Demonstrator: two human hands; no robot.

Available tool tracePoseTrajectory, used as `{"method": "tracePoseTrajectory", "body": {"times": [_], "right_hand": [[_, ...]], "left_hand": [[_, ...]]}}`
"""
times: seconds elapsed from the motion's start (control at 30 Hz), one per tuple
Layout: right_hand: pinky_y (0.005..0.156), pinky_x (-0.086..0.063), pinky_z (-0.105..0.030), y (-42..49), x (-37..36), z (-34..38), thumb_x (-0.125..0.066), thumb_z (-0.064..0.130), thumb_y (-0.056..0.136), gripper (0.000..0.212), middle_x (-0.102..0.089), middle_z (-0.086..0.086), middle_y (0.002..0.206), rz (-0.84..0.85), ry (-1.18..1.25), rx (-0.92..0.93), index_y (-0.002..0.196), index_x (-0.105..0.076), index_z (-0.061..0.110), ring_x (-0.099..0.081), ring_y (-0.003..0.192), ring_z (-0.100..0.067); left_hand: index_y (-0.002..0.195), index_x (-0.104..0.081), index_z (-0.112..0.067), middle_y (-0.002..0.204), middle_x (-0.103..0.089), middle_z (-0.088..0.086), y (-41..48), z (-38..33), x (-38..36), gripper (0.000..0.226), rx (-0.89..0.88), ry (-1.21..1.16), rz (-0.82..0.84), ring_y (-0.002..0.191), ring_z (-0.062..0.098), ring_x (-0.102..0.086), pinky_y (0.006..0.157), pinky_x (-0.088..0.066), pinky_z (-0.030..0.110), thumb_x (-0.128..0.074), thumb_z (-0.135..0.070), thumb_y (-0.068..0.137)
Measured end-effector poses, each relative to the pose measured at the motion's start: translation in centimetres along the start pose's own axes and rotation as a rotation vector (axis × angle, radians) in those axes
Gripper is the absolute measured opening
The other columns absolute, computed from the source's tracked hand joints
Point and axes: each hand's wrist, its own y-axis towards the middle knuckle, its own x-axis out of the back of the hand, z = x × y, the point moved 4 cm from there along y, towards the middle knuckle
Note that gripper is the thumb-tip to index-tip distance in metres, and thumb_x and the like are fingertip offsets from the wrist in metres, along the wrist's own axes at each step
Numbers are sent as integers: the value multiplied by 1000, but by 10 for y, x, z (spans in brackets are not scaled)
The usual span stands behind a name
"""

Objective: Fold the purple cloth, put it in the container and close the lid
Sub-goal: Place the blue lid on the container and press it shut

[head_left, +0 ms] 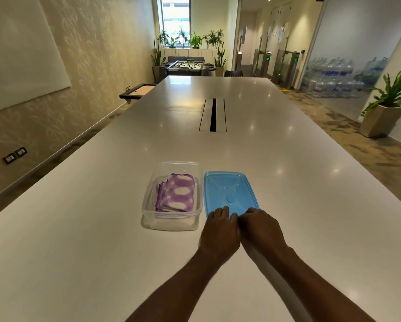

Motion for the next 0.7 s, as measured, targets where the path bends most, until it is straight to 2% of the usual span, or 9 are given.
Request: {"method": "tracePoseTrajectory", "body": {"times": [0.13, 0.27, 0.33, 0.4, 0.5, 0.57, 0.63, 0.7], "right_hand": [[61, -32, -21, -3, 7, 2, -52, 33, 92, 22, -67, 6, 96, -14, -29, 34, 102, -71, 31, -60, 82, -12], [63, -38, -21, -7, 10, 0, -55, 30, 91, 20, -66, 6, 96, -4, -39, 52, 105, -70, 30, -59, 85, -13], [66, -39, -20, -10, 9, -3, -56, 29, 92, 20, -66, 6, 98, -29, 56, 19, 105, -71, 29, -59, 88, -12], [75, -40, -17, -14, 13, -9, -59, 22, 91, 20, -65, 3, 103, -159, 268, -84, 106, -71, 19, -59, 92, -11], [79, -36, -10, -21, 14, -23, -59, 16, 91, 21, -55, 6, 108, -416, 526, -307, 112, -63, 15, -53, 96, -7], [77, -41, -17, -22, 4, -34, -55, 17, 93, 18, -57, 6, 104, -420, 717, -524, 109, -63, 14, -57, 91, -11], [67, -45, -29, -19, -13, -41, -51, 10, 89, 14, -62, -1, 85, -360, 1202, -752, 87, -64, 11, -57, 75, -18], [57, -47, -28, -15, -24, -37, -48, 3, 85, 14, -55, -9, 69, -268, 1717, -875, 76, -58, 4, -52, 61, -18]], "left_hand": [[134, -47, -11, 141, -48, 19, 5, 0, -10, 44, 24, -57, 79, 134, 33, -41, 114, -29, 45, -37, -27, 94], [142, -35, -10, 148, -39, 19, 10, -3, -15, 48, 26, -23, 129, 138, 33, -35, 116, -26, 45, -44, -21, 96], [142, -35, -8, 148, -38, 20, 10, -5, -14, 49, 22, 0, 142, 138, 35, -35, 116, -26, 47, -47, -14, 95], [139, -40, -6, 145, -44, 20, 10, -5, -11, 48, 13, 11, 110, 135, 35, -40, 114, -30, 48, -50, -10, 93], [121, -62, -10, 121, -67, 13, 8, -4, -4, 47, 0, 9, -13, 113, 27, -63, 98, -49, 43, -72, -11, 75], [116, -65, -13, 114, -71, 9, 7, -5, 0, 48, -13, -21, -63, 106, 22, -67, 94, -52, 40, -77, -10, 70], [118, -63, -12, 116, -70, 8, 8, -7, 1, 47, -13, -86, -105, 109, 22, -66, 96, -50, 40, -73, -6, 73], [122, -61, -12, 120, -68, 9, 11, -10, 4, 45, -2, -174, -161, 112, 22, -64, 99, -48, 40, -65, -4, 78]]}}
